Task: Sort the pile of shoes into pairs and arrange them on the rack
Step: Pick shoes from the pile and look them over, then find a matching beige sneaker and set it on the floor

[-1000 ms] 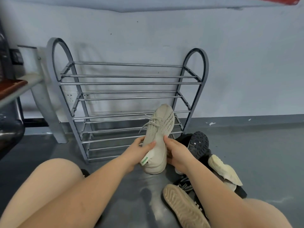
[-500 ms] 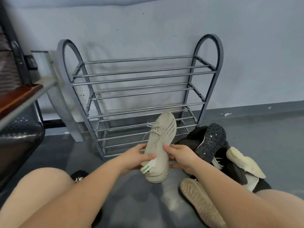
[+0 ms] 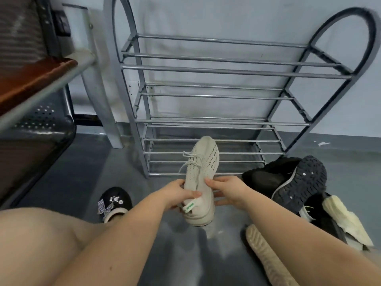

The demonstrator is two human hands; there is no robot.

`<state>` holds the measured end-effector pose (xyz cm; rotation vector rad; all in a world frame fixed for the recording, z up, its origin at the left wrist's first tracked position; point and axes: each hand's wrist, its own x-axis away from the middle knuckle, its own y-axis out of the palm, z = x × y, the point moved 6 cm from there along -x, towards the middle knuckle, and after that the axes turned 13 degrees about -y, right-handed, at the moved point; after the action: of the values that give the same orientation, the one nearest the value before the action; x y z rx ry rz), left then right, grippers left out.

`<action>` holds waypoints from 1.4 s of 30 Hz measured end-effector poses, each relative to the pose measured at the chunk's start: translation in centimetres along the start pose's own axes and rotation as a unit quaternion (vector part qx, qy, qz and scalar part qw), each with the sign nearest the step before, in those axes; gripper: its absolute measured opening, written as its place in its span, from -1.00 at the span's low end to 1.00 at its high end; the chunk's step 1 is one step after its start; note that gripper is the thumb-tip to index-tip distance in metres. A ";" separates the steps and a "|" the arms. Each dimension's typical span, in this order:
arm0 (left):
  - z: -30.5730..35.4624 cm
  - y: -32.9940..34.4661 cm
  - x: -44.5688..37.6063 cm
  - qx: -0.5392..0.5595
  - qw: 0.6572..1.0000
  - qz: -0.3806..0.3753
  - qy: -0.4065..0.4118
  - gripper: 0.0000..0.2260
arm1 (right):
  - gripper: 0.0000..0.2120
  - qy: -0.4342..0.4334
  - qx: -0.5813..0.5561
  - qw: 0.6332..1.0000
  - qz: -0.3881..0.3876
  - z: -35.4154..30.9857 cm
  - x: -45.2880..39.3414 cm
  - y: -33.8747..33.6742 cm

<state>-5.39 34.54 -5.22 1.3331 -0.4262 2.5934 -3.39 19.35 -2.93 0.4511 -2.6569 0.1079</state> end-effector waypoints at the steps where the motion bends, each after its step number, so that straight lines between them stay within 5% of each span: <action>1: -1.1 -0.3 -0.7 0.022 1.000 -0.006 -0.011 -0.54 | -0.71 0.014 0.008 1.000 -0.009 0.7 -0.8 0.5; 11: -11.0 -1.4 -6.8 0.097 0.982 -0.035 -0.157 -0.56 | -0.66 0.129 0.014 0.992 -0.012 11.7 -5.6 5.5; 18: -13.6 -5.0 -8.3 0.156 0.970 0.071 -0.170 -0.56 | -0.72 0.143 0.014 0.989 -0.036 14.0 -9.0 10.4; 24: -11.8 -6.5 -8.6 -0.114 0.961 0.218 -0.128 -0.37 | -0.54 0.093 0.226 0.959 -0.142 13.5 -8.9 11.6; 29: -10.9 -4.6 -8.2 -0.411 0.878 0.237 -0.071 -0.38 | -0.36 -0.009 0.493 0.853 -0.174 13.1 -7.2 7.3; 36: -5.4 3.8 -6.6 -0.519 0.830 0.190 0.080 -0.37 | -0.28 -0.017 0.605 0.786 -0.126 12.8 -1.1 -0.1; 42: -2.4 13.0 -4.7 -0.606 0.765 0.124 0.181 -0.39 | -0.26 0.028 0.625 0.778 -0.067 14.4 4.9 -8.1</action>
<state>-8.42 22.97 -12.53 0.2958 -1.8346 1.8269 -10.75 8.16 -13.70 0.9690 -2.0882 1.8355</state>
